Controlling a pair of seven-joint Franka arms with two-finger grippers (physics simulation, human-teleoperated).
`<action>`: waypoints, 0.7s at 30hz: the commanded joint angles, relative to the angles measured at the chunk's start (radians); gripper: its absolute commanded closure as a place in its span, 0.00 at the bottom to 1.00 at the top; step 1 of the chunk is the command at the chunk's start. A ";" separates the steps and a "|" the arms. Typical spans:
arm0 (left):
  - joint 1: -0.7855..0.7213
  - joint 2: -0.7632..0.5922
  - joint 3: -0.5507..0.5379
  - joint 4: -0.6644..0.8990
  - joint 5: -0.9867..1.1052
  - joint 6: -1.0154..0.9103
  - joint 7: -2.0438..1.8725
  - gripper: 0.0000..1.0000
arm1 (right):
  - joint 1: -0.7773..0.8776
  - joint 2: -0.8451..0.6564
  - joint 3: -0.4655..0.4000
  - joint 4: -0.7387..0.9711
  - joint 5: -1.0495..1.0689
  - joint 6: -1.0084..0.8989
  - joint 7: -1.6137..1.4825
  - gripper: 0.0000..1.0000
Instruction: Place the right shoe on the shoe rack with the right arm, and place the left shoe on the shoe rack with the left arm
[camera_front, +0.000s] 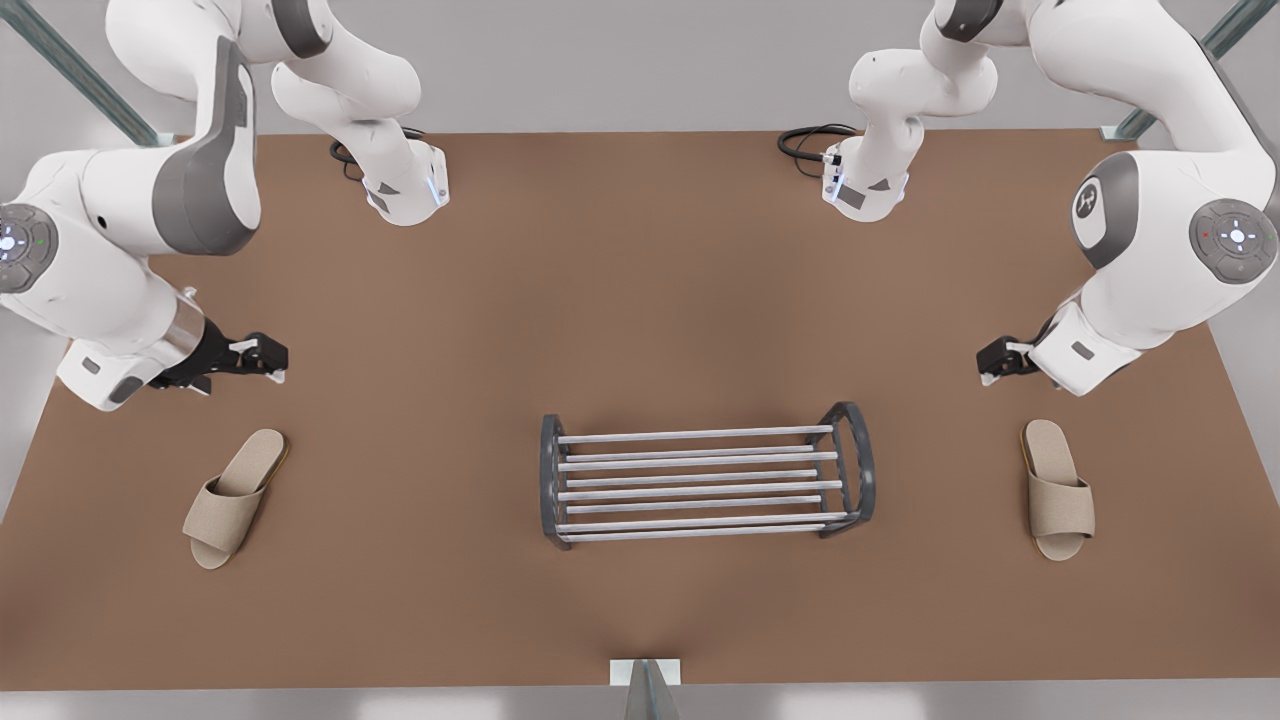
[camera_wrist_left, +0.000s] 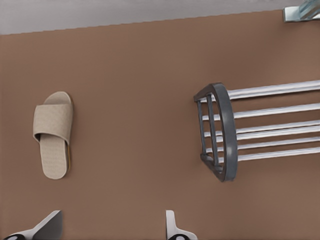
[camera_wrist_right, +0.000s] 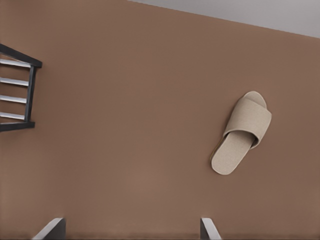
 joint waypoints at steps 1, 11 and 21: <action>0.000 -0.002 0.000 -0.001 0.003 0.023 0.007 0.00 | -0.004 -0.002 -0.002 -0.011 -0.007 0.014 -0.002 0.00; 0.005 -0.220 0.455 -0.824 -0.824 0.684 0.839 0.00 | -0.055 -0.191 0.179 -0.693 -0.533 0.708 -0.040 0.00; 0.003 -0.076 0.498 -1.077 -1.920 1.020 2.332 0.00 | -0.075 0.082 0.020 -0.795 -2.217 1.223 0.727 0.00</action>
